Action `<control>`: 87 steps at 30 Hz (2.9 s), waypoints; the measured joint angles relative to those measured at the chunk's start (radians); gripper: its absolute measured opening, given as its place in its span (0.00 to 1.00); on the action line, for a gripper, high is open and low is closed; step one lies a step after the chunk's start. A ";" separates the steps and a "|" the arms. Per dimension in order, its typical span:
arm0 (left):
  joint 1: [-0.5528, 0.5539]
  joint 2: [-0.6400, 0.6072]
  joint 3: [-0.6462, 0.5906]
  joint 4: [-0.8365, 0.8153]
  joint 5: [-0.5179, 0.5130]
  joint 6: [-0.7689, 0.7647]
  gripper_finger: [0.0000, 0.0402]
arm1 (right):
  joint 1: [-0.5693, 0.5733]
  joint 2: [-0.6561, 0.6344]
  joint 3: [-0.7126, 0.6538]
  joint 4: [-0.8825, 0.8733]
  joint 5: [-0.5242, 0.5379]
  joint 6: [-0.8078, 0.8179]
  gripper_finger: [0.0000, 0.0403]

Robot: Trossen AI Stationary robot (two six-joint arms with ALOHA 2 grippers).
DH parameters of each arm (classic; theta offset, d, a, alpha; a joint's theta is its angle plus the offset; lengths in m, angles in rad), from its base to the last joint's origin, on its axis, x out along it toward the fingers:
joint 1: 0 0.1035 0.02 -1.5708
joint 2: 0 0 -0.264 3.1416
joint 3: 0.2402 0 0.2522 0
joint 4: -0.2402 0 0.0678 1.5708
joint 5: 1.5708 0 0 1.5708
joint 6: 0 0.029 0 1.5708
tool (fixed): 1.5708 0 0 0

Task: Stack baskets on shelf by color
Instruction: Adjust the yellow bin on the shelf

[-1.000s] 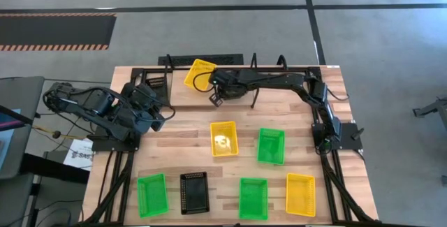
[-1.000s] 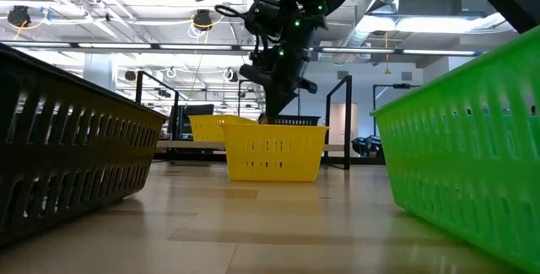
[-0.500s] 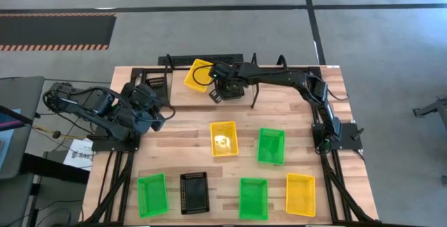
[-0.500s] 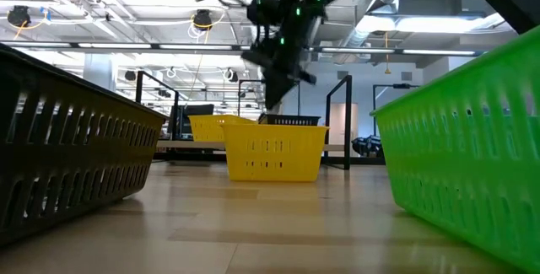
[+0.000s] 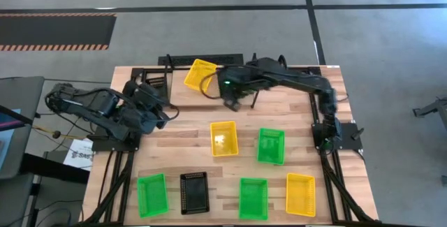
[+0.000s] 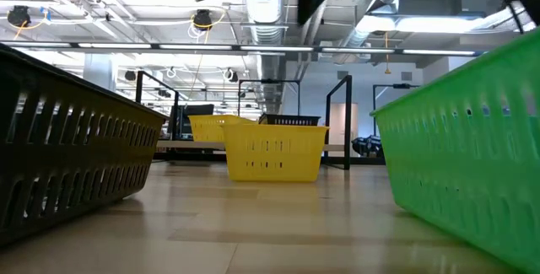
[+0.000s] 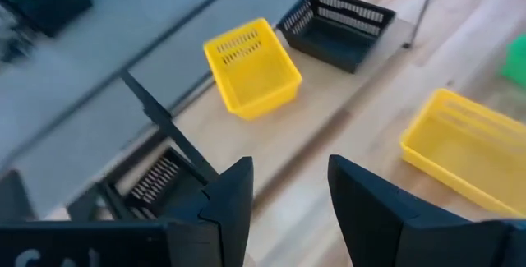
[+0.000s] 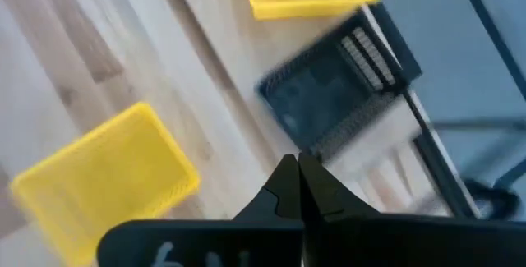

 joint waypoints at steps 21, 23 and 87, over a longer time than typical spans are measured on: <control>0.586 0.355 0.000 0.424 0.552 1.064 0.00 | 0.600 -0.424 -0.002 -0.092 0.409 0.409 0.00; 0.655 0.383 0.000 0.457 0.675 1.136 0.00 | 0.639 -0.422 -0.002 -0.092 0.410 0.410 0.00; 0.868 0.472 -0.202 0.673 0.710 1.649 0.28 | 0.668 -0.413 -0.003 -0.052 0.436 0.417 0.00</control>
